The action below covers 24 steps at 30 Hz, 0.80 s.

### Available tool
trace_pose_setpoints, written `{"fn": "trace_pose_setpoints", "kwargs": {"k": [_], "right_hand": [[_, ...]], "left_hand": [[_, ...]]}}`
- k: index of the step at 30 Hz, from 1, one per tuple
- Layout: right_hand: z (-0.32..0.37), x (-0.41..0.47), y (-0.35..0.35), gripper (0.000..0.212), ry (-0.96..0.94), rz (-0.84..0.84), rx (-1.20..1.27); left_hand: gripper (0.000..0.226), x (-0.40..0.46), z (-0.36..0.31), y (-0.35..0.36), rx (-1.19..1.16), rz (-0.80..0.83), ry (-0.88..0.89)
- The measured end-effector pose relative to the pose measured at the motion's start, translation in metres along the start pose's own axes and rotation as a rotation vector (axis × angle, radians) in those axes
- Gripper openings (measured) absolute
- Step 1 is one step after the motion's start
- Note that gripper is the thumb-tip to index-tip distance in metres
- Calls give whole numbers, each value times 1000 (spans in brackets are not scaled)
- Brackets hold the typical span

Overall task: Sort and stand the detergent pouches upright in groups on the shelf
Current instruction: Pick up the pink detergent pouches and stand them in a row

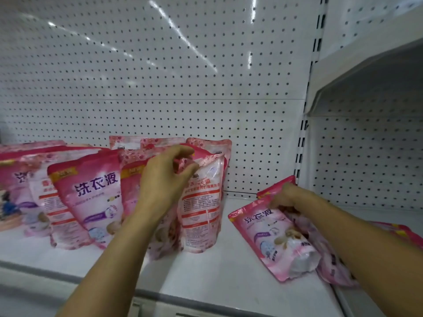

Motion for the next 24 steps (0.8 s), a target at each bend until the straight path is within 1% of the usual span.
{"fn": "trace_pose_setpoints", "kwargs": {"k": [3, 5, 7, 8, 10, 11, 13, 15, 16, 18, 21, 23, 24], "right_hand": [[-2, 2, 8, 45, -66, 22, 52], [1, -4, 6, 28, -141, 40, 131], [8, -9, -2, 6, -227, -4, 216], [13, -12, -8, 7, -262, -60, 248], [28, -16, -23, 19, -346, -239, 246], [35, -18, -30, 20, -393, -332, 259], [47, -24, -44, 16, -483, -505, 384], [53, -32, -48, 12, -562, -596, 558], [54, -36, -45, 10, -589, -607, 621], [50, -35, -30, 10, -589, -573, 688], [38, -28, -5, 16, -503, -461, 785], [30, -24, -5, 14, -482, -405, 853], [26, -24, -9, 11, -499, -347, 845]], "left_hand": [[35, 7, -8, -7, 193, 101, 104], [36, 8, -10, -7, 257, 137, 147], [38, 8, -10, -8, 292, 138, 159], [39, 8, -10, -8, 300, 131, 160], [38, 7, -11, -8, 302, 121, 154], [37, 7, -11, -8, 304, 118, 151], [36, 5, -12, -7, 315, 111, 158], [35, 4, -13, -7, 313, 103, 160], [34, 3, -13, -8, 312, 96, 161], [32, 1, -12, -8, 320, 72, 176], [32, -3, -10, -9, 324, 27, 185], [36, -6, -8, -9, 317, 15, 183], [37, -7, -6, -8, 310, 15, 179]]}}
Point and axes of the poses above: each hand's wrist, its own x-axis towards the middle knuckle, its own y-axis out of the palm, z = x × y, the point moved 2 cm from there along x, towards the middle knuckle, and after that the axes turned 3 degrees about -z, right-handed, at the moved point
